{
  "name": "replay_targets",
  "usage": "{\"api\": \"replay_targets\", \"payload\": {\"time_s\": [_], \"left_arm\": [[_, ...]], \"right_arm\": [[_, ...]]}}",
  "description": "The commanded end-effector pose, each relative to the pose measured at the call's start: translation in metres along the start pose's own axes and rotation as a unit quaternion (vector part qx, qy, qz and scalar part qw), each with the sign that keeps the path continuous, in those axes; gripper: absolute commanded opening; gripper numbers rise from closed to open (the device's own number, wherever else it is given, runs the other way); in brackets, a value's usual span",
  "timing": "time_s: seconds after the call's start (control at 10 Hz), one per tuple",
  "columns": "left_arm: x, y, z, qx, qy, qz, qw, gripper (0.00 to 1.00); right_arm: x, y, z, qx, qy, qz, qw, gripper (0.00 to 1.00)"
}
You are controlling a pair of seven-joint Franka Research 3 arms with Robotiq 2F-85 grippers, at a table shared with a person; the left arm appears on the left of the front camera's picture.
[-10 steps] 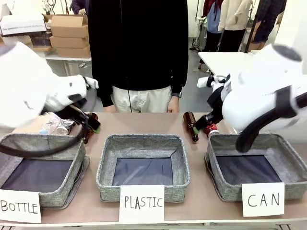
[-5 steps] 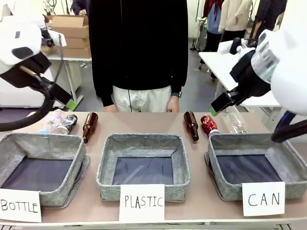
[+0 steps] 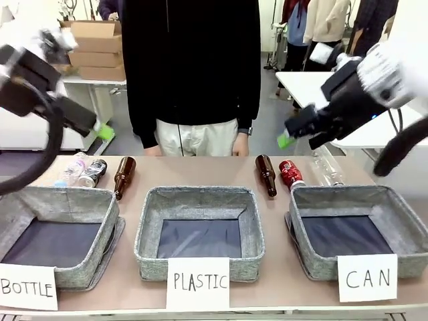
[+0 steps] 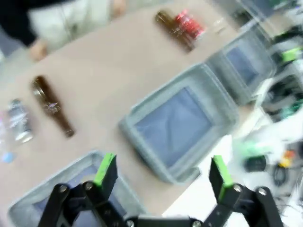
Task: Sort the can waste into the basket.
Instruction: Pick up the can waste from the table and place it in the right Fabric basket.
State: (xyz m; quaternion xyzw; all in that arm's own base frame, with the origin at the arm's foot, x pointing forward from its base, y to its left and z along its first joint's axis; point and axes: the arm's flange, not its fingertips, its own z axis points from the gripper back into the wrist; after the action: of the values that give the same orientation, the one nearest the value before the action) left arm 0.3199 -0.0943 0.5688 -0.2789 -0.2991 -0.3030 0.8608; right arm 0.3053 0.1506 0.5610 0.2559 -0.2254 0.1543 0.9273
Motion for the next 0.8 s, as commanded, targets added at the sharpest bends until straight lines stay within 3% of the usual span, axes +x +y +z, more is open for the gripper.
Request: {"api": "replay_targets", "payload": {"time_s": [0.0, 0.1, 0.2, 0.3, 0.4, 0.5, 0.6, 0.7], "left_arm": [[-0.019, 0.037, 0.032, -0.270, -0.085, 0.123, 0.951, 1.00], [-0.034, 0.046, 0.039, -0.293, -0.113, 0.145, 0.938, 1.00], [-0.042, 0.048, 0.042, -0.313, -0.140, 0.153, 0.927, 1.00], [-0.044, 0.049, 0.041, -0.323, -0.176, 0.166, 0.915, 1.00], [-0.043, 0.046, 0.039, -0.340, -0.194, 0.171, 0.904, 1.00], [-0.040, 0.042, 0.032, -0.328, -0.194, 0.185, 0.906, 1.00], [-0.032, 0.040, 0.024, -0.278, -0.144, 0.220, 0.924, 1.00], [-0.036, 0.056, 0.056, -0.349, -0.200, 0.173, 0.899, 1.00]], "right_arm": [[-0.014, -0.006, 0.025, 0.240, -0.013, -0.212, 0.947, 1.00], [-0.033, -0.019, 0.036, 0.280, -0.043, -0.247, 0.927, 1.00], [-0.043, -0.029, 0.037, 0.322, -0.038, -0.268, 0.907, 1.00], [-0.055, -0.033, 0.033, 0.308, -0.065, -0.257, 0.914, 1.00], [-0.063, -0.036, 0.024, 0.307, -0.063, -0.270, 0.910, 1.00], [-0.065, -0.039, 0.021, 0.318, -0.096, -0.269, 0.904, 1.00], [-0.006, -0.030, 0.061, 0.303, -0.038, -0.237, 0.922, 1.00], [-0.006, -0.030, 0.061, 0.303, -0.038, -0.237, 0.922, 1.00]]}}
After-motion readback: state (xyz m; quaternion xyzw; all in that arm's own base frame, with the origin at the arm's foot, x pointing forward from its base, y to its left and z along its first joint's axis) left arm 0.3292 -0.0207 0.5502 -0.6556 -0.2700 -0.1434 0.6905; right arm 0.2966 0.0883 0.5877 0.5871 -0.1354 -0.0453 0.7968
